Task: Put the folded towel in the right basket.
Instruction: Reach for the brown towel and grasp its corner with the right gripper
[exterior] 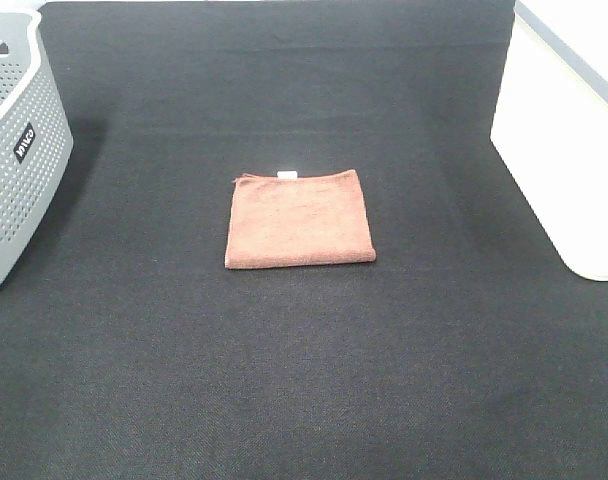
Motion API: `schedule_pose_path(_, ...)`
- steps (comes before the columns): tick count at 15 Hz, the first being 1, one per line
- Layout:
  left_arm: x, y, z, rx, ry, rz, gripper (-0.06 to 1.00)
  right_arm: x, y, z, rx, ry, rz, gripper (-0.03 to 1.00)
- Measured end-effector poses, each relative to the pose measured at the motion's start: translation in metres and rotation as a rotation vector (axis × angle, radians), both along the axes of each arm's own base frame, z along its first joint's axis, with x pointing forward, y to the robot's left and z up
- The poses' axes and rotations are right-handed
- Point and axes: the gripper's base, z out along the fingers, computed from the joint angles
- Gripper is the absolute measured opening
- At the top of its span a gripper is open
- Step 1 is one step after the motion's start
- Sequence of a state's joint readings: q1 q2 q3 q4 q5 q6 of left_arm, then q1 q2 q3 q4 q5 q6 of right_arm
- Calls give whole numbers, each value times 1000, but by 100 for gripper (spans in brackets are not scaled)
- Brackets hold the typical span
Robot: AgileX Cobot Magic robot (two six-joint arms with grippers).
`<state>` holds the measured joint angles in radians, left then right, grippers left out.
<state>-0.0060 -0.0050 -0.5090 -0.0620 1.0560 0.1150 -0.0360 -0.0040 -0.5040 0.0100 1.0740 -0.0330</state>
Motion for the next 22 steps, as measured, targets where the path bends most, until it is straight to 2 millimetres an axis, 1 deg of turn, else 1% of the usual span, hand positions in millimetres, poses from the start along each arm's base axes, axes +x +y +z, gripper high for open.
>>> schedule_pose_path(9, 0, 0, 0, 0, 0, 0, 87, 0, 0, 2, 0, -15, 0, 76)
schedule_pose_path(11, 0, 0, 0, 0, 0, 0, 87, 6, 0, 12, -2, -64, -1, 75)
schedule_pose_path(12, 0, 0, 0, 0, 0, 0, 87, 15, -1, 21, -2, -83, -1, 75)
schedule_pose_path(14, 0, 0, 0, 0, 0, 0, 87, 40, -2, 35, -2, -84, -2, 74)
schedule_pose_path(15, 0, 0, 0, 0, 0, 0, 87, 65, -2, 47, 0, -80, -3, 73)
schedule_pose_path(19, 0, 0, 0, 0, 0, 0, 87, 141, -5, 74, 9, 42, -3, 73)
schedule_pose_path(21, 0, 0, 0, 0, 0, 0, 87, 184, -6, 82, 23, 115, -1, 73)
schedule_pose_path(22, 0, 0, 0, 0, 0, 0, 87, 201, -6, 85, 33, 135, 2, 73)
